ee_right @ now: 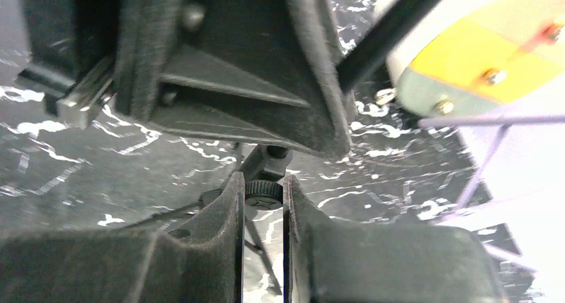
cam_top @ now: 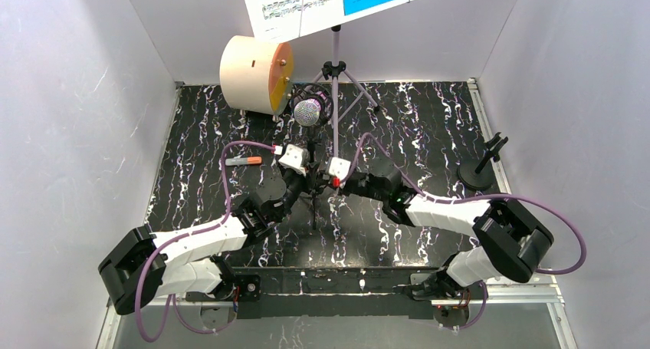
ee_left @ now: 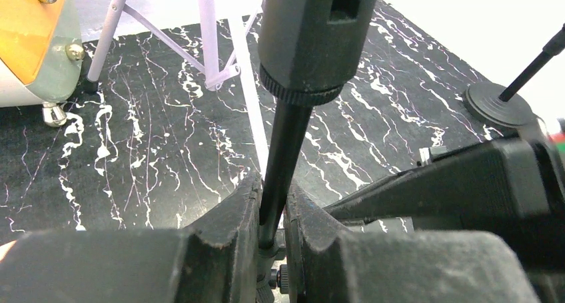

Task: Pack up the instrument practice props
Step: Unscrew the knob on the microphone stand.

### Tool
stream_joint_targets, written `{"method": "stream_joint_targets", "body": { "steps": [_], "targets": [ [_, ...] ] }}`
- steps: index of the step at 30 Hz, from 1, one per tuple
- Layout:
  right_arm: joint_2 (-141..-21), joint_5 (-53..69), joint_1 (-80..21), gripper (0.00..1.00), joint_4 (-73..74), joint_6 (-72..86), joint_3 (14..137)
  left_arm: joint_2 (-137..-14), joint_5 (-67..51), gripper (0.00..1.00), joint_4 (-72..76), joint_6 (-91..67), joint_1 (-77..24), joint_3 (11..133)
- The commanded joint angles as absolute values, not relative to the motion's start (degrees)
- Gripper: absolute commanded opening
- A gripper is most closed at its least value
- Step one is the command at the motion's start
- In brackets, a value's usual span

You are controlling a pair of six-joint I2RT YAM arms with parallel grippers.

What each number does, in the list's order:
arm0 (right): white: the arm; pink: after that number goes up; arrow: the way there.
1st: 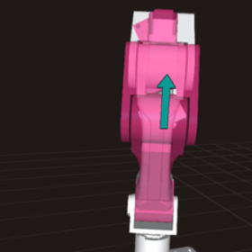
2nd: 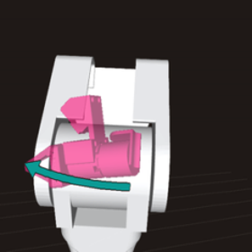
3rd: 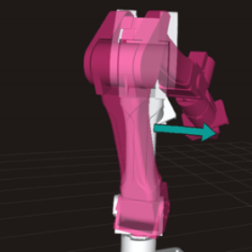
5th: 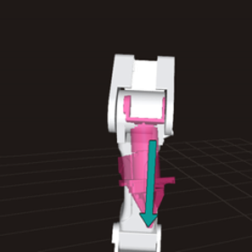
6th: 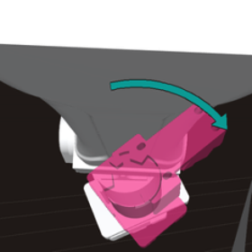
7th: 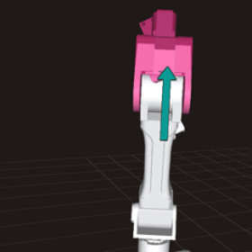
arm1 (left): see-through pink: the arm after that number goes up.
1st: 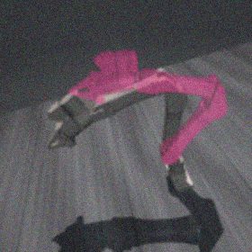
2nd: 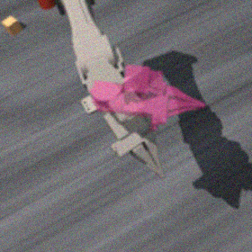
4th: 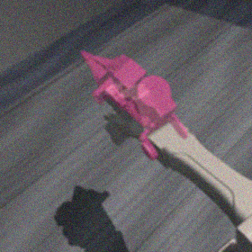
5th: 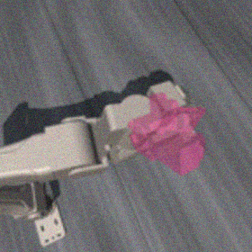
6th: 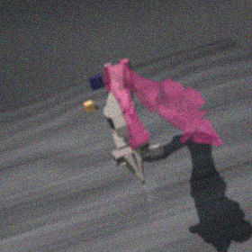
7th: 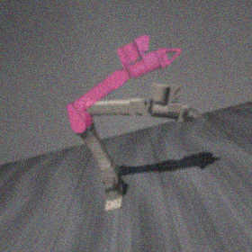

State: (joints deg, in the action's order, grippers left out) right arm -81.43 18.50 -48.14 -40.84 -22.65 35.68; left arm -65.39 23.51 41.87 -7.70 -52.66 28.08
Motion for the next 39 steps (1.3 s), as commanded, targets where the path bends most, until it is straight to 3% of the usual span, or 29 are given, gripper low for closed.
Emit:
{"method": "stream_joint_targets", "body": {
  "steps": [1,10,15,18,22,26,30,39],
  "targets": [
    [-82.92,6.64,-49.52,0.01,-33.82,-46.42,32.27,-66.36,24.29,0.00,33.49,-11.08,-52.91,25.91],
    [-85.17,-13.46,-57.74,0.01,-41.76,-75.52,29.82,-66.69,24.43,0.00,33.49,-11.16,-52.91,26.02],
    [-87.57,-19.00,-60.08,0.03,-51.81,-81.30,27.22,-67.14,24.63,0.00,33.49,-11.23,-52.95,26.10],
    [-86.40,-18.17,-60.25,0.35,-47.10,-70.12,29.56,-67.15,24.85,0.00,33.48,-11.24,-52.91,26.10],
    [-84.03,-13.57,-60.16,0.55,-38.07,-50.66,33.32,-67.08,25.12,0.00,33.41,-10.99,-52.91,26.06],
    [-81.33,-7.44,-59.11,0.68,-35.45,-33.38,34.50,-66.98,25.06,0.00,33.35,-10.90,-52.91,26.10],
    [-78.80,0.34,-55.12,0.77,-35.98,-14.20,33.32,-66.55,25.04,0.00,33.39,-10.90,-52.91,25.93],
    [-80.09,13.15,-46.53,0.81,-58.47,25.53,25.35,-66.58,24.88,0.00,33.40,-10.81,-52.91,25.93]
  ]
}}
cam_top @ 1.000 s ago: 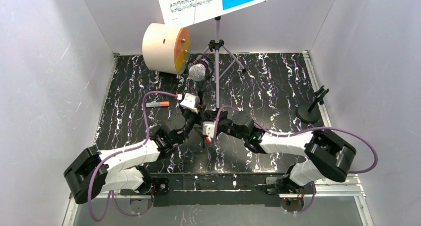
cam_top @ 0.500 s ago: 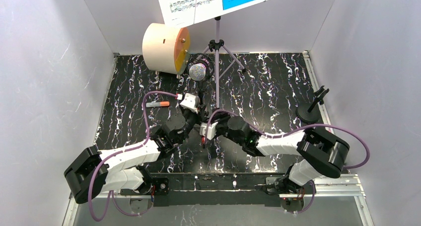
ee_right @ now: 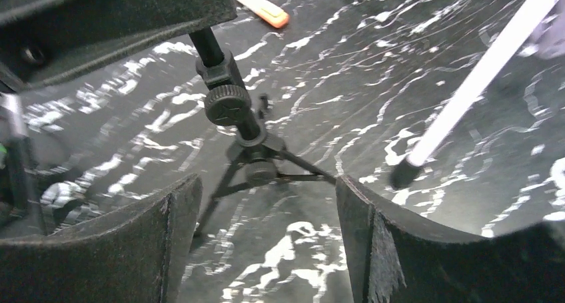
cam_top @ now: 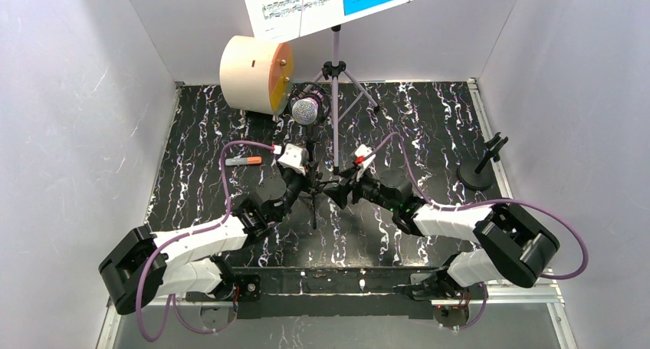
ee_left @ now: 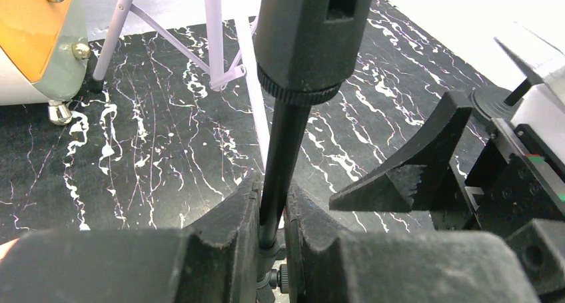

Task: Pack up the instrument practice props
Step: Unscrew the knob on the microphone stand.

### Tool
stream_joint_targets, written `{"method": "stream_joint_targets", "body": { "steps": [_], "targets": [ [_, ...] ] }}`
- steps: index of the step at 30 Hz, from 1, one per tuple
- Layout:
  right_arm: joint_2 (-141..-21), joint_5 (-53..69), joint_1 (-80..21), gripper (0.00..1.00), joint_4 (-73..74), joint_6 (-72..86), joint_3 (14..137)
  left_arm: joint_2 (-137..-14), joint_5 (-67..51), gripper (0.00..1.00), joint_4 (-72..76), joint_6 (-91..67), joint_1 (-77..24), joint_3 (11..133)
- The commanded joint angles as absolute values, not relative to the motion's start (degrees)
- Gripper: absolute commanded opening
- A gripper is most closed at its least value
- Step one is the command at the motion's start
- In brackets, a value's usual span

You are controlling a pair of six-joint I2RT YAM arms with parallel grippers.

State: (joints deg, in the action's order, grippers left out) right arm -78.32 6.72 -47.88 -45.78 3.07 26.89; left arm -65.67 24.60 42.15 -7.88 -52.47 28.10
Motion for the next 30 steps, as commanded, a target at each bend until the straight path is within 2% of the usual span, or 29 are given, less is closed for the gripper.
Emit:
{"method": "stream_joint_targets", "body": {
  "steps": [1,12,18,30],
  "targets": [
    [-80.98,13.84,-45.99,0.81,-61.53,28.73,25.13,-66.62,24.87,0.00,33.40,-10.81,-52.91,25.93],
    [-91.69,17.53,-41.44,0.80,-78.36,49.73,25.93,-66.27,24.22,0.00,33.40,-10.80,-52.91,25.93],
    [-97.19,20.96,-40.46,0.78,-85.23,55.40,27.47,-66.36,24.17,0.00,33.40,-10.79,-52.91,26.00],
    [-101.07,23.51,-39.60,0.61,-90.43,59.85,29.70,-66.43,24.26,0.00,33.40,-10.72,-52.91,25.99]
  ]
}}
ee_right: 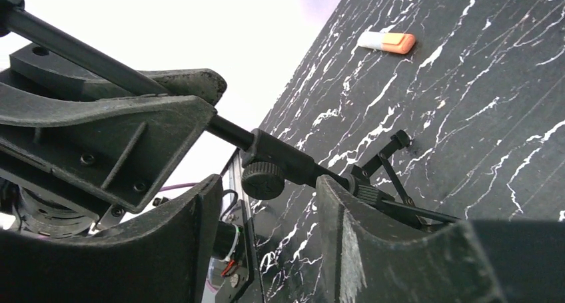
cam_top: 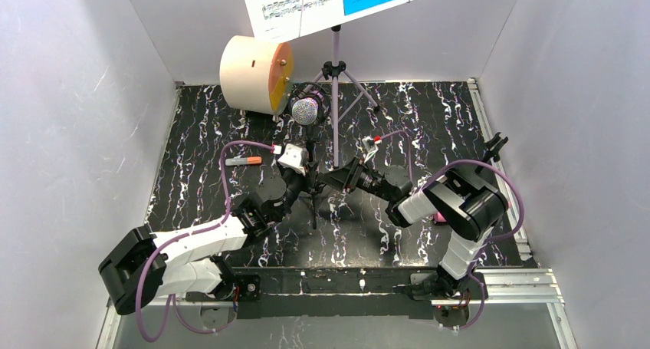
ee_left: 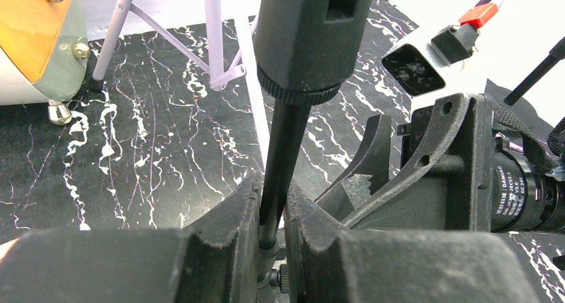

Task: Pack up the instrument practice props
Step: Unscrew the knob on the microphone stand.

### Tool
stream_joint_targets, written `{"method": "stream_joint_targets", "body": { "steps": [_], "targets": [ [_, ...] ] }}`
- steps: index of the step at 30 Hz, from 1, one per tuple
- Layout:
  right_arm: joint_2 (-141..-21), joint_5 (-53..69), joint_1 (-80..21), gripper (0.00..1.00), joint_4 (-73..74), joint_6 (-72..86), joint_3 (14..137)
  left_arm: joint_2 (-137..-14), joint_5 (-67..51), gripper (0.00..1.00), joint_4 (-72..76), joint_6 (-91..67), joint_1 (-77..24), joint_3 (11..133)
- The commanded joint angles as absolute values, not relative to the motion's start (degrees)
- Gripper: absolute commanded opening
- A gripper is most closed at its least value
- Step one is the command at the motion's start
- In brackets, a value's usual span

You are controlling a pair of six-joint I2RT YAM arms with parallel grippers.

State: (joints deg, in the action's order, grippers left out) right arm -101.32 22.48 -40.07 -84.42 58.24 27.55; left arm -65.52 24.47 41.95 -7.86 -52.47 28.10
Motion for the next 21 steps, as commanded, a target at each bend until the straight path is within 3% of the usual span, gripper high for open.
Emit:
{"method": "stream_joint_targets", "body": {
  "steps": [1,9,15,21],
  "targets": [
    [-100.95,23.44,-39.49,0.59,-90.03,59.79,29.77,-66.40,24.26,0.00,33.40,-10.72,-52.91,26.01],
    [-98.70,24.08,-39.34,0.34,-82.88,55.81,31.08,-66.55,24.10,0.00,33.41,-10.72,-52.91,26.02],
    [-94.99,26.97,-39.29,0.02,-72.37,44.09,32.65,-66.53,24.00,0.00,33.40,-10.72,-52.91,26.02],
    [-90.33,32.48,-39.40,0.01,-55.09,19.64,36.45,-66.36,23.90,0.00,33.40,-10.81,-52.91,25.97]
  ]
}}
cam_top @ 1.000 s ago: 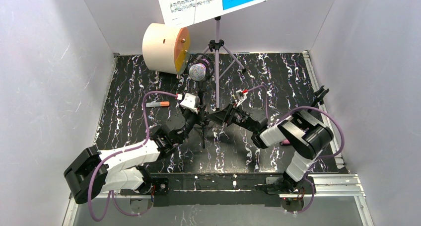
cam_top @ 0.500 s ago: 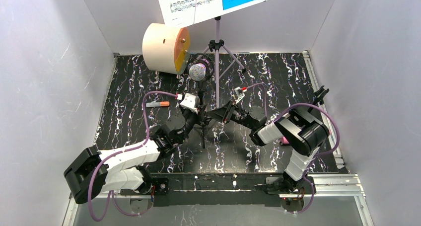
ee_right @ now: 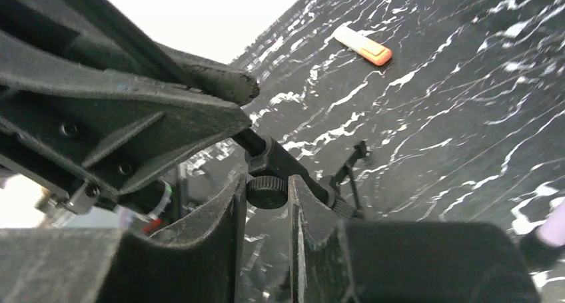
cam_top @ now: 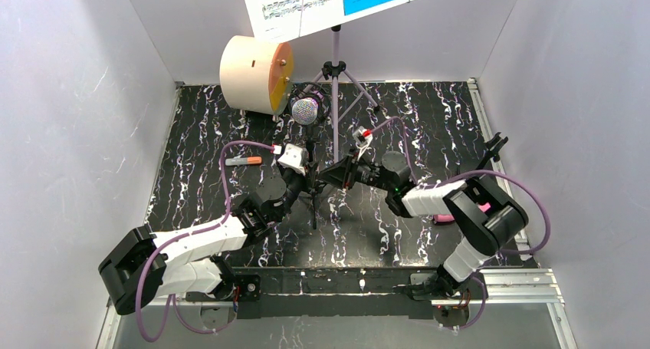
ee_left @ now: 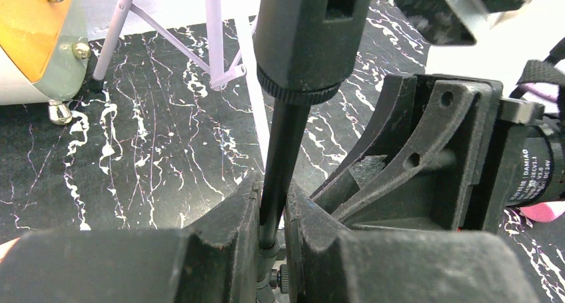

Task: Pack up the instrument practice props
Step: Unscrew the knob on the microphone stand.

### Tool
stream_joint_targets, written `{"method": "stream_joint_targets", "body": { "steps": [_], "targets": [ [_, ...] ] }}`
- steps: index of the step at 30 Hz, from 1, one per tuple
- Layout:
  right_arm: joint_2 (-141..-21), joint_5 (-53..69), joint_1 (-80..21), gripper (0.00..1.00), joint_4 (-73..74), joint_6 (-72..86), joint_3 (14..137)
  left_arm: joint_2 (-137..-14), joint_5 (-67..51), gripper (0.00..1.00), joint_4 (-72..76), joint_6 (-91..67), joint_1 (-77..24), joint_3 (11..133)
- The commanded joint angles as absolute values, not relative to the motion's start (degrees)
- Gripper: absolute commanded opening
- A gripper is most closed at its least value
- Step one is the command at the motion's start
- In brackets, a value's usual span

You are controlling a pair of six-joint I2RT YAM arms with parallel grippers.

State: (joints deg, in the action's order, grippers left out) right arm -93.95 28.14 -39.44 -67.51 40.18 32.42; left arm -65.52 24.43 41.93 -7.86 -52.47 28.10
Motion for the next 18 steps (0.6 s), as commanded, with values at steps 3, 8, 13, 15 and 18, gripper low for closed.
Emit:
{"method": "stream_joint_targets", "body": {
  "steps": [3,8,13,15,18],
  "targets": [
    [-88.13,33.07,-39.64,0.01,-47.23,5.22,37.14,-66.27,23.98,0.00,33.40,-10.77,-52.91,26.02],
    [-85.70,26.96,-40.79,0.01,-35.53,-19.98,38.05,-66.27,23.99,0.00,33.35,-10.72,-52.91,26.01],
    [-83.47,11.44,-46.18,0.01,-32.00,-39.64,37.01,-66.09,24.68,0.00,33.31,-10.50,-52.91,25.92],
    [-82.93,5.13,-49.31,0.01,-33.26,-48.68,35.78,-66.17,24.71,0.00,33.31,-10.54,-52.91,25.90],
    [-83.21,-4.62,-52.56,0.01,-35.58,-59.66,34.43,-66.44,24.49,0.00,33.31,-10.55,-52.95,26.01]
  ]
}}
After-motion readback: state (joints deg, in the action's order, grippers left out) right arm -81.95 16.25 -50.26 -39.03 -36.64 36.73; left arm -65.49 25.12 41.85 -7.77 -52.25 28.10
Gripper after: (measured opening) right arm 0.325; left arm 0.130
